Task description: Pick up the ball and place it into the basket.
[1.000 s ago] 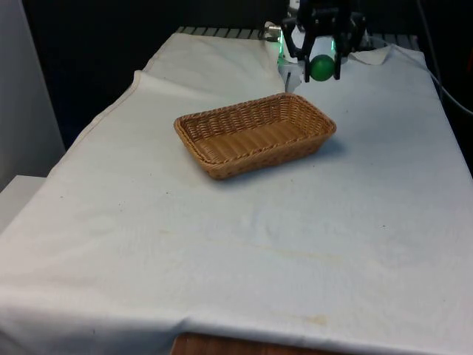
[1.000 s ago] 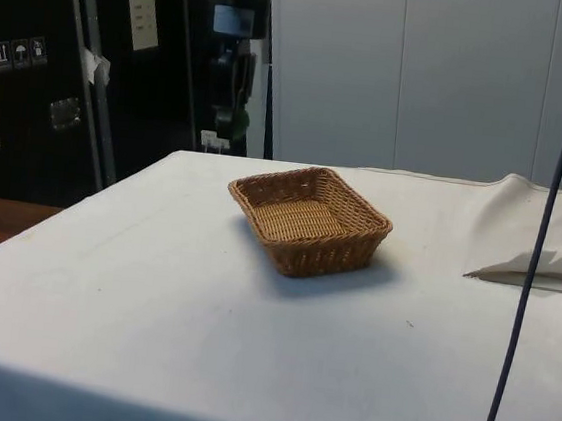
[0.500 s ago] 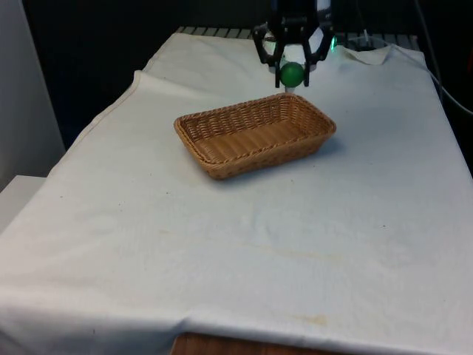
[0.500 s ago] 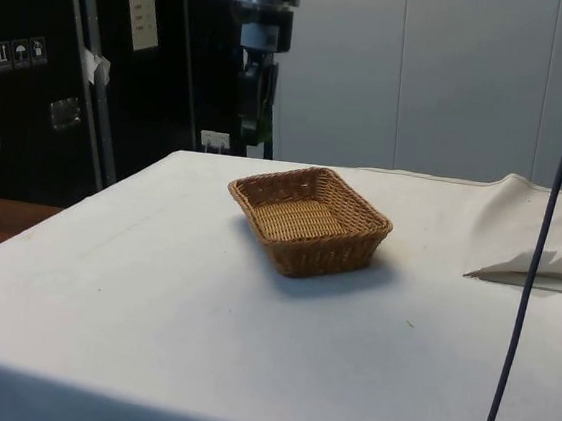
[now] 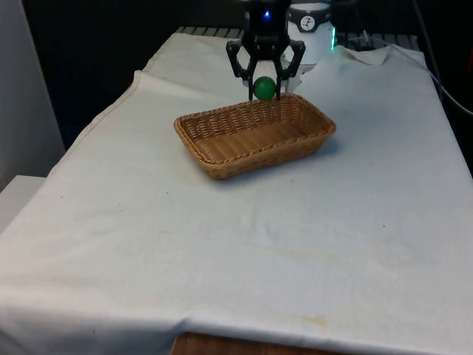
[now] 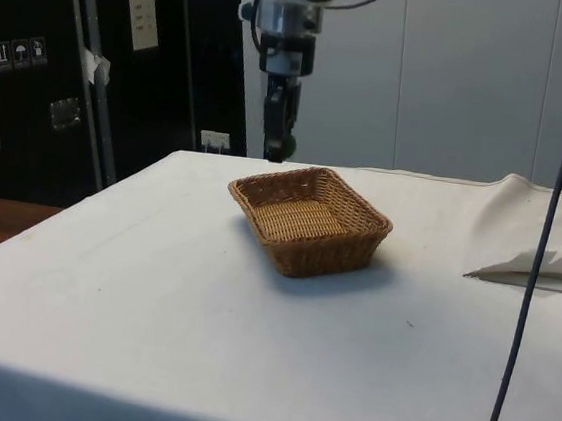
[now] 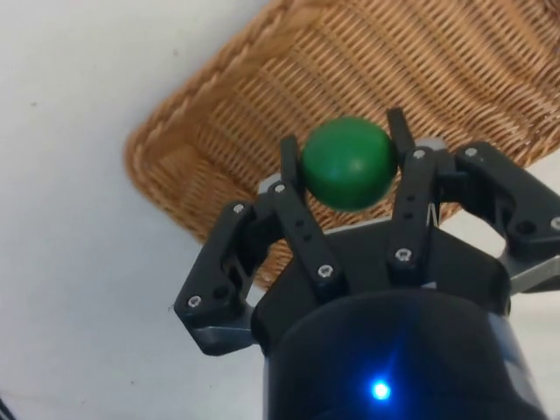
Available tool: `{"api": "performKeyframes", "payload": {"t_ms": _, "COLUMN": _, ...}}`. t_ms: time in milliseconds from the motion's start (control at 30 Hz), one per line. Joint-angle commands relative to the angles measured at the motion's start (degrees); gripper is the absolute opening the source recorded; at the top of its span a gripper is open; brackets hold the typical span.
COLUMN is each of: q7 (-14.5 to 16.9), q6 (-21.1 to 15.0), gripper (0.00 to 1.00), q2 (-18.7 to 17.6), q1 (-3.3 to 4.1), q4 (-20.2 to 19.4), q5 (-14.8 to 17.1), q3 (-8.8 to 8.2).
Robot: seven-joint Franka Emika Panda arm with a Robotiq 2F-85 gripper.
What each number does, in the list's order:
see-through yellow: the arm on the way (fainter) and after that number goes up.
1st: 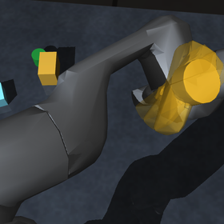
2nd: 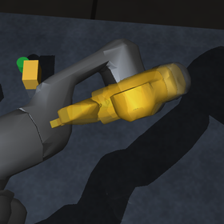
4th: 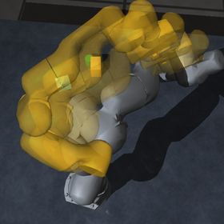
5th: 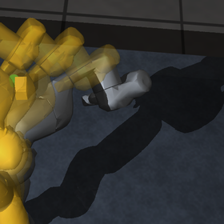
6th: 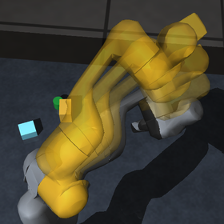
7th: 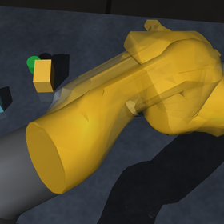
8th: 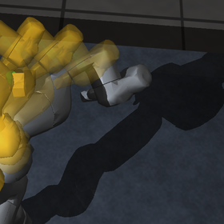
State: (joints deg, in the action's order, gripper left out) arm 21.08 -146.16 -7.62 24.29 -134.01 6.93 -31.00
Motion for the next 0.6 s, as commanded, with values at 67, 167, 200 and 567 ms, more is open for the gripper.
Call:
{"api": "performKeyframes", "payload": {"t_ms": 67, "q7": 1.3, "q6": -2.1, "gripper": 0.01, "q2": -0.7, "q1": -0.23, "q4": -1.2, "q5": 1.6, "q3": -0.06}}
{"api": "performKeyframes", "payload": {"t_ms": 167, "q7": 0.8, "q6": -2.6, "gripper": 0.01, "q2": -1.5, "q1": 0.0, "q4": -1.5, "q5": 1.3, "q3": -0.4}}
{"api": "performKeyframes", "payload": {"t_ms": 200, "q7": 1.4, "q6": -4.1, "gripper": 0.01, "q2": -1.9, "q1": -0.17, "q4": -2.3, "q5": 2.5, "q3": -0.06}}
{"api": "performKeyframes", "payload": {"t_ms": 567, "q7": 1.3, "q6": -8.8, "gripper": 0.01, "q2": -6.1, "q1": -0.17, "q4": -4.4, "q5": 5.6, "q3": 0.63}}
